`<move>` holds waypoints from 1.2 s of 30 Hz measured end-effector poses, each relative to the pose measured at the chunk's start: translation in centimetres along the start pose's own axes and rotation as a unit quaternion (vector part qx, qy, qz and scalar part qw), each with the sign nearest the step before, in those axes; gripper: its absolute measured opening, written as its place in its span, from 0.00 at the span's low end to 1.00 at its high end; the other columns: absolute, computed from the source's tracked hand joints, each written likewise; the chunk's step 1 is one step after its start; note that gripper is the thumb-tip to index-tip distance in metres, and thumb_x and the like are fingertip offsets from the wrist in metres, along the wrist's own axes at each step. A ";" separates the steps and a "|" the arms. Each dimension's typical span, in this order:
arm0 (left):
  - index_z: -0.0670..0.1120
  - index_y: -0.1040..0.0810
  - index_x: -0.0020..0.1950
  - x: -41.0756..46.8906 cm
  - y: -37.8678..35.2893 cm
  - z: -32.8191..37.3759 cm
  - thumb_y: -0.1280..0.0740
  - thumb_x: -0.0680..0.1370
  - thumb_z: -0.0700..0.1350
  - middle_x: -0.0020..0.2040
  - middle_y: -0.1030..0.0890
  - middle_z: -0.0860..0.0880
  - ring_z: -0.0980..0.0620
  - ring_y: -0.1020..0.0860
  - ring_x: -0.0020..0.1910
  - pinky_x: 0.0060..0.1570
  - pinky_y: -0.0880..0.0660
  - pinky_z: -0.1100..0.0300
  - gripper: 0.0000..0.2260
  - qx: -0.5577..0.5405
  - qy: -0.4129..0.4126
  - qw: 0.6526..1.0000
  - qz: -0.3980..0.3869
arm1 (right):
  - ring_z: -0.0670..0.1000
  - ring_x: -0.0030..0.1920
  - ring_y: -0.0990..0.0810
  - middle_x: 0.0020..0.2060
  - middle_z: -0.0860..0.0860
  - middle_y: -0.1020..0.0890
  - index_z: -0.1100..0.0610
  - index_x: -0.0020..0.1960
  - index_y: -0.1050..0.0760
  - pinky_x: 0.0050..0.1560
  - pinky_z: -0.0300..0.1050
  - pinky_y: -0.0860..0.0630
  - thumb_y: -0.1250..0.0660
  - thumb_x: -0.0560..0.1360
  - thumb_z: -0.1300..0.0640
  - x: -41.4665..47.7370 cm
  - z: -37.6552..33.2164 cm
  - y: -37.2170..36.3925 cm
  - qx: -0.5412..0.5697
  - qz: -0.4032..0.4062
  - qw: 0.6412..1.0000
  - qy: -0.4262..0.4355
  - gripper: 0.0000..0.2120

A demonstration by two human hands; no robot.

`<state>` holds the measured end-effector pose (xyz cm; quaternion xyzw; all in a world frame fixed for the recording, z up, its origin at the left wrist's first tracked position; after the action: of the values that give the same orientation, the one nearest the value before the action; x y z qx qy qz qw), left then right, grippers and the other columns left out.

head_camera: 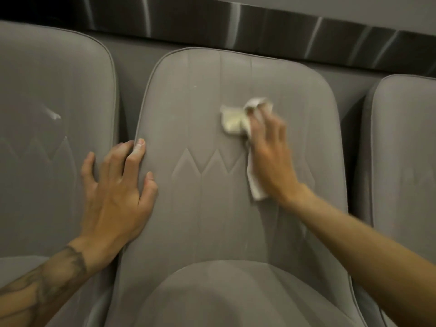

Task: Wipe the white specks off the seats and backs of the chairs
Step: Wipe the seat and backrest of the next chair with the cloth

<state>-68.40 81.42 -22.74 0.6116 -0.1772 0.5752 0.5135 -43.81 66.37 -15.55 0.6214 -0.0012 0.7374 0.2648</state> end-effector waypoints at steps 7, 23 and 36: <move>0.48 0.37 0.80 0.0 0.1 0.2 0.42 0.81 0.52 0.75 0.32 0.46 0.45 0.32 0.75 0.79 0.50 0.36 0.27 -0.002 0.005 1.000 -0.003 | 0.49 0.75 0.40 0.75 0.54 0.32 0.54 0.75 0.32 0.78 0.43 0.45 0.47 0.85 0.54 -5.2 -2.2 -0.7 0.030 -0.109 0.991 0.074 0.20; 0.48 0.37 0.80 0.0 0.3 0.2 0.42 0.81 0.51 0.74 0.31 0.45 0.44 0.31 0.74 0.78 0.49 0.36 0.26 -0.005 0.007 1.000 -0.004 | 0.51 0.71 0.28 0.73 0.53 0.28 0.56 0.74 0.30 0.69 0.49 0.28 0.47 0.86 0.54 -13.7 -4.5 -1.7 0.017 -0.177 0.955 0.236 0.19; 0.49 0.38 0.80 -0.1 0.1 0.1 0.42 0.81 0.52 0.75 0.32 0.46 0.46 0.32 0.74 0.79 0.50 0.36 0.27 -0.001 0.009 1.000 -0.005 | 0.65 0.68 0.30 0.73 0.64 0.35 0.65 0.73 0.31 0.69 0.55 0.32 0.38 0.82 0.62 -9.7 -3.2 -1.4 0.011 -0.055 0.993 0.106 0.20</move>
<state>-68.41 81.25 -22.77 0.6067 -0.1702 0.5778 0.5187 -45.32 64.81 -25.64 0.5415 0.0693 0.7834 0.2972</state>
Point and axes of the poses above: each hand's wrist, its own x-axis towards the middle knuckle, its own y-axis out of the back of the hand, z = x × y, the point moved 4 cm from there along x, towards the middle knuckle
